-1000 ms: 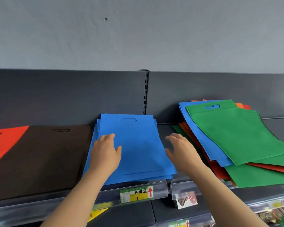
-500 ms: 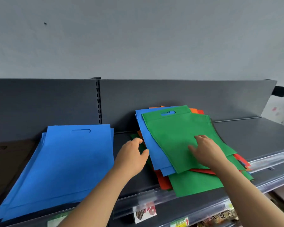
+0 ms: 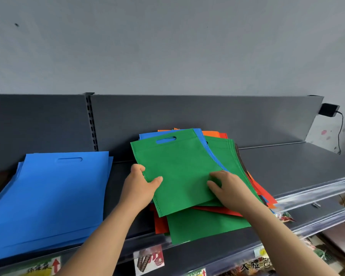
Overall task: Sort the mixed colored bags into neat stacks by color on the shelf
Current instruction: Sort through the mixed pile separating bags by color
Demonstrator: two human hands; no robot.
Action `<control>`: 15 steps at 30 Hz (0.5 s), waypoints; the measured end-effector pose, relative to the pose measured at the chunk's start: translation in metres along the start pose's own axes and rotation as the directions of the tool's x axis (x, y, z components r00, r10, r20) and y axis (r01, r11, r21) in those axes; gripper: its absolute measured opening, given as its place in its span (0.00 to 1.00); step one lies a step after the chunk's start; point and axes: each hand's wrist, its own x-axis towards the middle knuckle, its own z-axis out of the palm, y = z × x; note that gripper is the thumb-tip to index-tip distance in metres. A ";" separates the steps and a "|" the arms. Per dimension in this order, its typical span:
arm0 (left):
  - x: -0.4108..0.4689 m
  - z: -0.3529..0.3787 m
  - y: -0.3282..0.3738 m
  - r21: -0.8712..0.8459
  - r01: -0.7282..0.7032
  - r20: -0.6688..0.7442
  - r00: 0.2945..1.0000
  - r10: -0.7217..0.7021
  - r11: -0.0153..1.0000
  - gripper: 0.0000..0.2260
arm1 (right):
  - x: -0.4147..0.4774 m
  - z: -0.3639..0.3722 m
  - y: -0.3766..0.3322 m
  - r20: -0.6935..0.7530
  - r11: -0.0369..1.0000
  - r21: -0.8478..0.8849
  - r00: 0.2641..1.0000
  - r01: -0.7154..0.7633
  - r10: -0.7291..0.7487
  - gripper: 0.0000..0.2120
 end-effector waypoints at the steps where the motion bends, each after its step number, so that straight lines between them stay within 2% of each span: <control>1: 0.000 0.001 0.000 -0.016 0.006 -0.006 1.000 -0.006 1.000 0.30 | 0.002 -0.002 0.005 -0.018 0.999 -0.024 0.999 -0.031 0.031 0.18; 5: -0.001 0.005 0.002 -0.052 0.033 -0.042 0.999 -0.035 0.998 0.33 | 0.003 0.001 0.015 0.032 0.981 -0.170 0.995 -0.091 0.098 0.17; 10: 0.001 0.003 0.000 -0.022 0.090 -0.120 0.988 -0.092 0.996 0.18 | 0.001 0.000 0.012 0.013 0.993 -0.121 1.000 -0.012 0.013 0.21; 13: 0.001 -0.001 -0.004 -0.014 0.091 -0.146 0.985 -0.092 0.996 0.13 | 0.003 -0.004 0.018 0.020 0.998 -0.047 0.999 -0.048 0.049 0.23; 15: -0.002 -0.002 -0.005 -0.005 0.072 -0.158 0.985 -0.072 0.997 0.10 | 0.005 -0.005 0.021 0.036 0.996 -0.054 0.996 -0.075 0.077 0.20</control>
